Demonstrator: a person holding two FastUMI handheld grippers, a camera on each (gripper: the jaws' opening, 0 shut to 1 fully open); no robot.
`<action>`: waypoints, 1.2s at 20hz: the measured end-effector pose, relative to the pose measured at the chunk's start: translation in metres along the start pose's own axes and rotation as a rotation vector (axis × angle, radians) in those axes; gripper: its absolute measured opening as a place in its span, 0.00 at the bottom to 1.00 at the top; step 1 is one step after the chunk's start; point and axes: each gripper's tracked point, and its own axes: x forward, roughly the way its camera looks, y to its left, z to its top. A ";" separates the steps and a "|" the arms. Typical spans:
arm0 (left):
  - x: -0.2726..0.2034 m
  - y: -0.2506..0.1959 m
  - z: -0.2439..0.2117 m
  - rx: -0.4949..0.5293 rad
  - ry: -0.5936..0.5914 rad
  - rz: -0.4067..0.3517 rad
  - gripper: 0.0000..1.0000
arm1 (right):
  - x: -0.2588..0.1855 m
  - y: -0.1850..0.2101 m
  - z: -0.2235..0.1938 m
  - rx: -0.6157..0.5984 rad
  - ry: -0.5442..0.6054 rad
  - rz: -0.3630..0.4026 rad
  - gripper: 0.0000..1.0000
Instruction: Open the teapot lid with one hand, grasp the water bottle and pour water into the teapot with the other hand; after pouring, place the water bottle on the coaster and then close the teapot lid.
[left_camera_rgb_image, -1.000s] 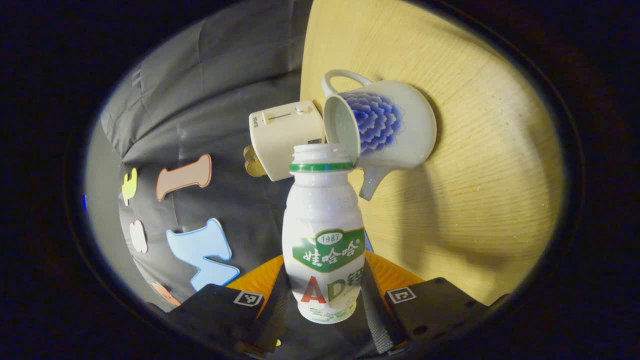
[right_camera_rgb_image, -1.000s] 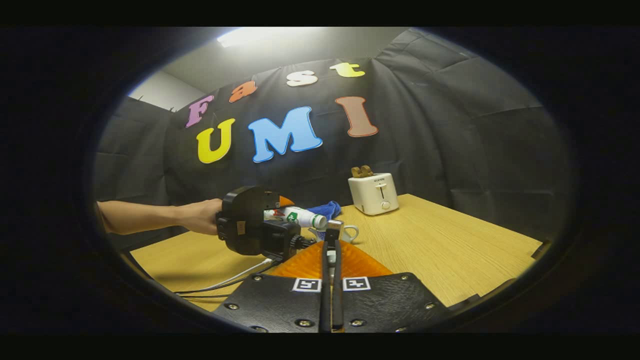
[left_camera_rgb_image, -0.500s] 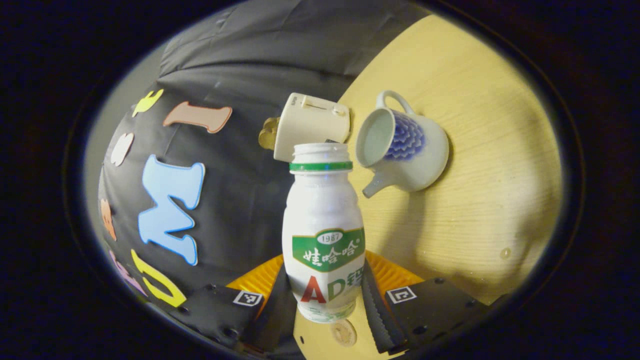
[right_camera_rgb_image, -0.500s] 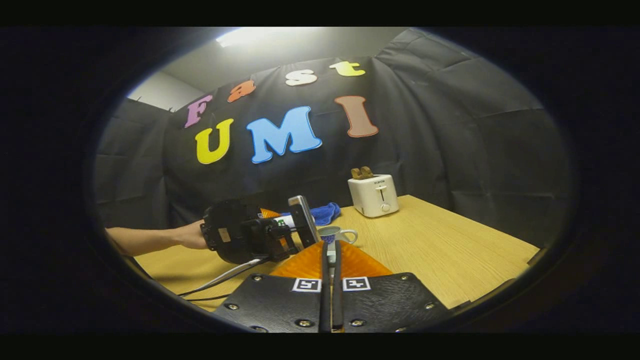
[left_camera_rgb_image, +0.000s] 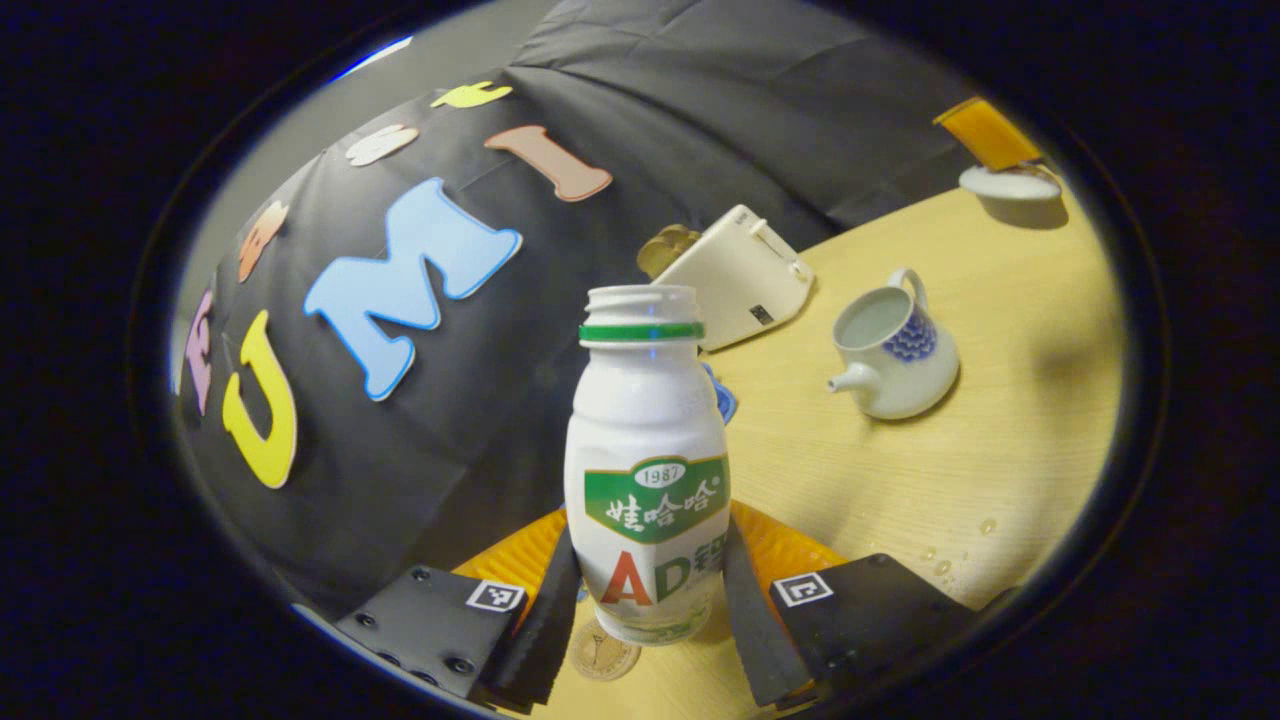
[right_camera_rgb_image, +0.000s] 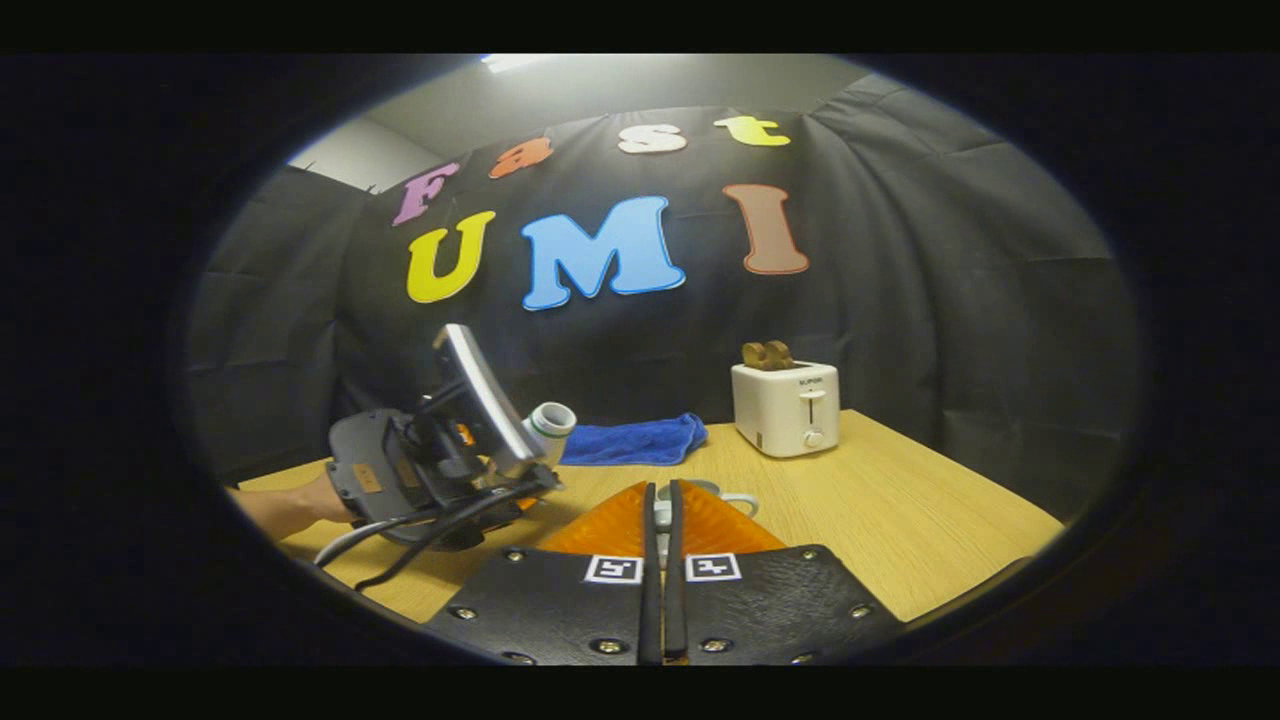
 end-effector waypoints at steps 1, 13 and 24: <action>0.003 -0.003 -0.002 -0.066 -0.011 0.003 0.75 | 0.012 0.001 0.005 -0.010 -0.009 -0.001 0.01; 0.003 0.017 -0.001 -0.534 -0.108 0.024 0.75 | 0.105 -0.018 -0.023 -0.037 0.074 -0.056 0.01; 0.002 0.068 -0.045 -0.732 -0.082 0.130 0.75 | 0.112 -0.027 -0.040 -0.030 0.095 -0.081 0.01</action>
